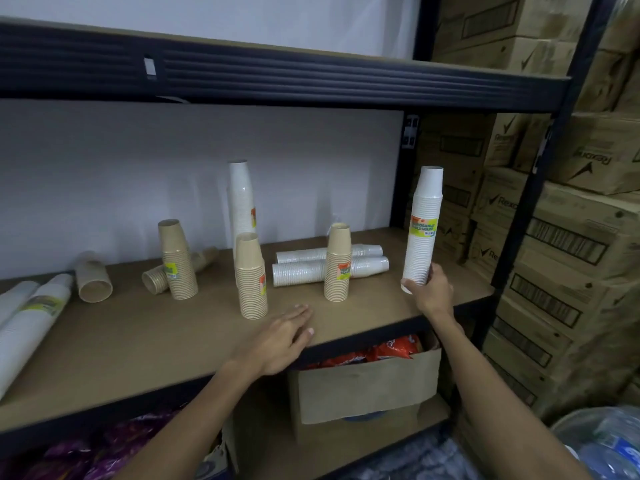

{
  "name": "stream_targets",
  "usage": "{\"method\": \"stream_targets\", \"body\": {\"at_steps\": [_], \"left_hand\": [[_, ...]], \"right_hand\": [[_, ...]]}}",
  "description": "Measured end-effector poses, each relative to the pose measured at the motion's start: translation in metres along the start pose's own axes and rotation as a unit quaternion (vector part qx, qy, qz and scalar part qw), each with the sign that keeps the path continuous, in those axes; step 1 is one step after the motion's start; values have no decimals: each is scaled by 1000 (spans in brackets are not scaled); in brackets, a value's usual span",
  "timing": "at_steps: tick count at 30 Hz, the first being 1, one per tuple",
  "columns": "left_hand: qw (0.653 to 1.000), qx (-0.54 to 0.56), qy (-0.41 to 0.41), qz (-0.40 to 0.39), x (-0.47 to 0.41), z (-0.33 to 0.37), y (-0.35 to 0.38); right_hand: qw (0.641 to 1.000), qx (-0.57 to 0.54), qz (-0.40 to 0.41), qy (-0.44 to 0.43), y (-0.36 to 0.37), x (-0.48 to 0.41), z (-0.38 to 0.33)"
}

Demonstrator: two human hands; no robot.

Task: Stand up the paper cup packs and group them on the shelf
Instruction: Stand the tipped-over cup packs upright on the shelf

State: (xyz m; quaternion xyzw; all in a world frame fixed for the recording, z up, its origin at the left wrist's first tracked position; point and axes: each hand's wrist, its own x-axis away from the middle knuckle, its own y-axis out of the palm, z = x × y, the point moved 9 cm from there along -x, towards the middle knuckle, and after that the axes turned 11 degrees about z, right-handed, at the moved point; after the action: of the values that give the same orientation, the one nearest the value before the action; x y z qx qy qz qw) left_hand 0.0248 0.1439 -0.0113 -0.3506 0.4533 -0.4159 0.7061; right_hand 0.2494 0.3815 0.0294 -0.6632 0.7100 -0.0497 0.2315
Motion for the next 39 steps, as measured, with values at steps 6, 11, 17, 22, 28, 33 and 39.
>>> {"method": "stream_targets", "body": {"at_steps": [6,11,17,22,28,33,39], "left_hand": [[1000,2,-11,10,-1,2,-5],[995,-86,-2,-46,0,3,1],[995,-84,-3,-59,2,4,1],[995,-90,-3,-48,0,2,3],[990,-83,-16,117,18,18,-36],[971,-110,-51,208,53,12,-63],[949,-124,-203,209,79,-53,-88]], "right_hand": [[992,-46,98,-62,-7,60,-35],[987,-27,-124,-101,87,97,-75],[993,17,-90,-73,87,77,-62],[997,48,-43,-30,47,45,-33],[996,48,-61,50,37,71,-33],[986,62,-125,-87,60,150,-81],[952,129,-208,-182,155,131,-120]]}}
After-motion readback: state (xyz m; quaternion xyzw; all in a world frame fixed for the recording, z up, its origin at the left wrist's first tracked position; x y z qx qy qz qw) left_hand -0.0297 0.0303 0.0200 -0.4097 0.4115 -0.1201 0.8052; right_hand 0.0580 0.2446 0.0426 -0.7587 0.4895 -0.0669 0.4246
